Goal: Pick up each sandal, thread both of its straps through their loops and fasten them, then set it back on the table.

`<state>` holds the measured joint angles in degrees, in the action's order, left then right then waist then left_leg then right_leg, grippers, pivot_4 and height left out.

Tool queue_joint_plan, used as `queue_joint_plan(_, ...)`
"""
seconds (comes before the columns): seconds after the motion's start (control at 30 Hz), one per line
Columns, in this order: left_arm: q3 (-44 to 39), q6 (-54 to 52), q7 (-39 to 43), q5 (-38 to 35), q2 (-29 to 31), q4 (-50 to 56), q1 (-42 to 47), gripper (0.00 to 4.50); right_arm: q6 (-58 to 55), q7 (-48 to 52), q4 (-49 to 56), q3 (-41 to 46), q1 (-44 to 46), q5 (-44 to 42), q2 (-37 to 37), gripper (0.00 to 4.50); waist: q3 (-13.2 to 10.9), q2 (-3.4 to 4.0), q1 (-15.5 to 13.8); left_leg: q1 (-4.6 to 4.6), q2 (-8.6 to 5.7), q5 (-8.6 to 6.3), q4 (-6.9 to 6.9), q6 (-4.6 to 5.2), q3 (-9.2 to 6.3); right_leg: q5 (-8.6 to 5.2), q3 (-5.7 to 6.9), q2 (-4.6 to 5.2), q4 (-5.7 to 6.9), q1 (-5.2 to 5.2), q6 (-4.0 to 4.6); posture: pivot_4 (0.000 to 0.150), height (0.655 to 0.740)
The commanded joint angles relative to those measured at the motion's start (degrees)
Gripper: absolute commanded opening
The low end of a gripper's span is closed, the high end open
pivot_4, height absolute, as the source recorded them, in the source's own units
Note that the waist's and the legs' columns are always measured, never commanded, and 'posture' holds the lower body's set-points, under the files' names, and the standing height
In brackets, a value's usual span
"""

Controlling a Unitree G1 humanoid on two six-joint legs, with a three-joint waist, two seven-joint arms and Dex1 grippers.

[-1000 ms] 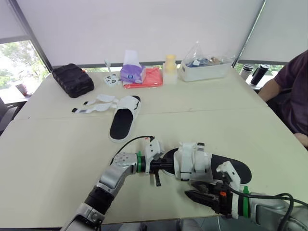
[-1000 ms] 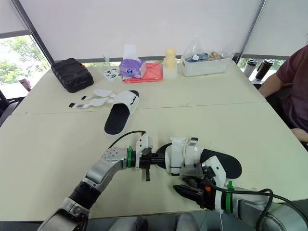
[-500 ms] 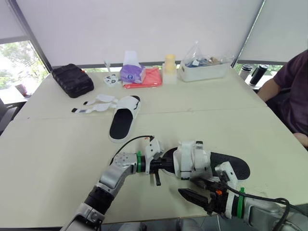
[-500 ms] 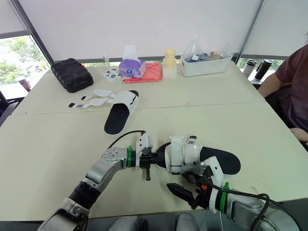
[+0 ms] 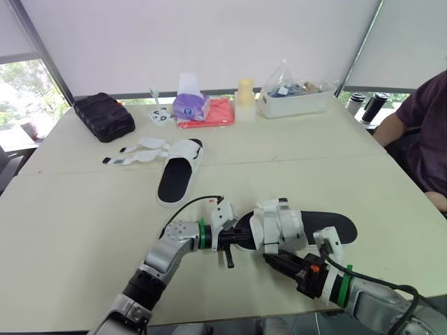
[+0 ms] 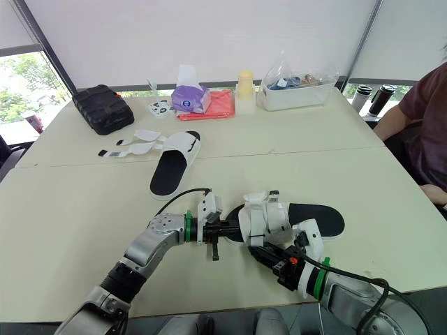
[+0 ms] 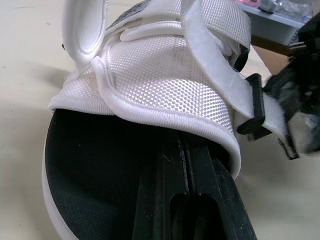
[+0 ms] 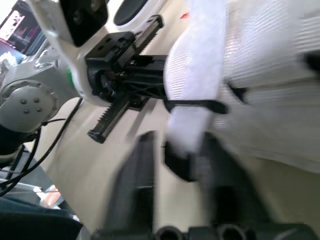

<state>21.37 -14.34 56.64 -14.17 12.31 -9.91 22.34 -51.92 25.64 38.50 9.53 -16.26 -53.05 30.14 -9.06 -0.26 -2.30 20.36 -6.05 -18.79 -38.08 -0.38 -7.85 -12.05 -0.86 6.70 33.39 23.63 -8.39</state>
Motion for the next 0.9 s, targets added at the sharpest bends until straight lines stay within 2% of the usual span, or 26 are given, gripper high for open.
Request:
queue_joint_plan(0.03, 1.7, -2.2, -0.5, 2.5, 0.7, -2.9, -1.5, 0.00, 0.0, 1.8, 1.9, -0.1, -1.0, -2.3, 1.1, 0.03, 0.0, 0.00, 0.0, 0.00, 0.00, 0.00, 0.00, 0.00, 0.00, 0.00, 0.00, 0.00, 0.00, 0.00, 0.00, 0.150, 0.7400)
queue_joint_plan(0.37, 1.9, -2.2, -0.5, 2.5, 0.5, -3.3, -1.5, 0.00, -3.2, 10.9, 4.5, -2.5, -10.2, -3.6, 12.8, 0.03, 0.0, 0.01, 0.0, -0.02, -0.01, -0.04, 0.00, 0.07, 0.00, -0.01, 0.01, 0.02, -0.03, -0.08, -0.01, 0.150, 0.7400)
queue_joint_plan(0.6, 2.1, -1.8, -0.3, 2.8, 0.4, -3.7, -1.4, 0.00, -2.5, 13.6, 4.2, -1.4, -12.1, -4.6, 15.0, 0.03, 0.1, 0.03, -0.1, -0.04, -0.01, -0.06, 0.00, 0.11, -0.02, -0.06, 0.03, 0.02, -0.06, -0.12, -0.08, 0.150, 0.7400)
queue_joint_plan(0.77, 2.2, -1.6, 0.0, 3.0, 0.5, -4.2, -1.2, 0.00, -3.0, 10.0, 4.4, 7.9, -7.0, -23.2, 15.8, 0.03, 0.0, 0.01, -0.1, -0.02, -0.04, -0.08, 0.00, 0.14, -0.01, -0.05, 0.01, 0.07, -0.09, -0.13, -0.07, 0.150, 0.7400)
queue_joint_plan(0.9, 2.4, -1.2, 0.2, 3.1, 0.4, -4.9, -0.9, 0.00, -3.0, 5.8, 3.3, 9.4, -2.9, -33.8, 18.6, 0.03, 0.0, -0.01, -0.2, -0.05, -0.02, -0.08, -0.02, 0.14, 0.00, -0.05, 0.01, 0.07, -0.14, -0.19, -0.07, 0.150, 0.7400)
